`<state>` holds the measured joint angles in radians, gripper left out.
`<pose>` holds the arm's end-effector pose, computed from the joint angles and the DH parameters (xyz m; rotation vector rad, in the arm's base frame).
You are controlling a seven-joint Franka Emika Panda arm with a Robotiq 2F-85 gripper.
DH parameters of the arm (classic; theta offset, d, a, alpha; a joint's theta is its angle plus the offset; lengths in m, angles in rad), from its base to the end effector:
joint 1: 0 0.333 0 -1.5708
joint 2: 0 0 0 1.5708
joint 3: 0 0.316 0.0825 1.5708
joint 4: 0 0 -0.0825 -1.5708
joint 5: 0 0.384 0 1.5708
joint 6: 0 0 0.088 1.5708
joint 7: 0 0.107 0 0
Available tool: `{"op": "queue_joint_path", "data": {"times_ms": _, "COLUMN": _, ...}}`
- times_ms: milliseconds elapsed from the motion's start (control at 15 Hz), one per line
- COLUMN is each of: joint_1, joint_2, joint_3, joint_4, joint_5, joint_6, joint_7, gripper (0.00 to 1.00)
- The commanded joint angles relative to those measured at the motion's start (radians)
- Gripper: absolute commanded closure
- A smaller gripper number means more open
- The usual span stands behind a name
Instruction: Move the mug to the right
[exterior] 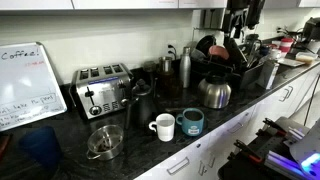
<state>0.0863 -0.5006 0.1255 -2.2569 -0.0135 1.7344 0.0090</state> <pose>0.3897 0.0896 0.5495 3.0522 0.2895 -0.0270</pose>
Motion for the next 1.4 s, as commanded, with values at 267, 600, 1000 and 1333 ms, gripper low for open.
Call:
{"op": "queue_joint_path", "data": {"times_ms": 267, "joint_1": 0.056, "joint_2": -0.026, "joint_3": 0.002, "joint_4": -0.030, "joint_5": 0.043, "joint_6": 0.007, "joint_7": -0.031, "gripper": 0.00}}
{"op": "queue_joint_path", "data": {"times_ms": 600, "joint_1": 0.153, "joint_2": -0.039, "joint_3": 0.047, "joint_4": -0.070, "joint_5": 0.100, "joint_6": 0.026, "joint_7": -0.072, "gripper": 0.00}}
{"op": "queue_joint_path", "data": {"times_ms": 1000, "joint_1": 0.155, "joint_2": -0.031, "joint_3": 0.059, "joint_4": -0.059, "joint_5": 0.095, "joint_6": 0.002, "joint_7": -0.031, "gripper": 0.00}}
{"op": "queue_joint_path", "data": {"times_ms": 1333, "joint_1": 0.161, "joint_2": -0.024, "joint_3": 0.063, "joint_4": -0.064, "joint_5": 0.108, "joint_6": 0.018, "joint_7": -0.028, "gripper": 0.00}}
